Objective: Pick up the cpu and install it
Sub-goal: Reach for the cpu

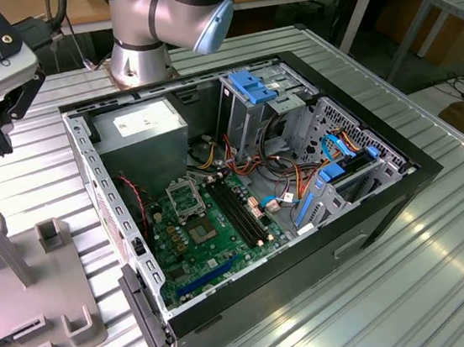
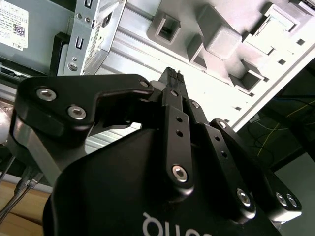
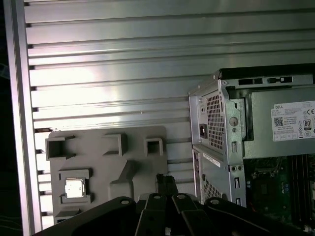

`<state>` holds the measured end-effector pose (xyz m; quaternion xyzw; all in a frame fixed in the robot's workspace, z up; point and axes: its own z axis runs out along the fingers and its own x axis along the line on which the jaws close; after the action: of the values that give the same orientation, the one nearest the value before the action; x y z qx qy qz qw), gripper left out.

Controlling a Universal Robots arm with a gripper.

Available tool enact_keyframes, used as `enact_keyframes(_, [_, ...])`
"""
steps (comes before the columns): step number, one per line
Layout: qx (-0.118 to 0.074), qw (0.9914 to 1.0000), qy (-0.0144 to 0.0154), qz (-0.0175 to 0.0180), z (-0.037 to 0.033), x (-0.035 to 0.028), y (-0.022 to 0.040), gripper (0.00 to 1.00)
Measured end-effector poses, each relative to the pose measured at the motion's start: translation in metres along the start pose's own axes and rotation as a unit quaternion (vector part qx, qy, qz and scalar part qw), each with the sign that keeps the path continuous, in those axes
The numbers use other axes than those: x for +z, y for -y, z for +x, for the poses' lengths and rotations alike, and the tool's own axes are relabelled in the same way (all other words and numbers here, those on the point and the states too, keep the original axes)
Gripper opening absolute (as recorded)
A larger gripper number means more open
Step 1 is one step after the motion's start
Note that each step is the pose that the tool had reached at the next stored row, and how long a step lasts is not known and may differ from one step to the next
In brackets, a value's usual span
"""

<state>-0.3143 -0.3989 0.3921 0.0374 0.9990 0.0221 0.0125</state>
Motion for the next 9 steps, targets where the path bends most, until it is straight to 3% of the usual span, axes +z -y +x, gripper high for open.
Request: enact_keyframes(9, [0.0, 1.0, 0.0, 0.0, 0.009, 0.0, 0.0007, 0.11])
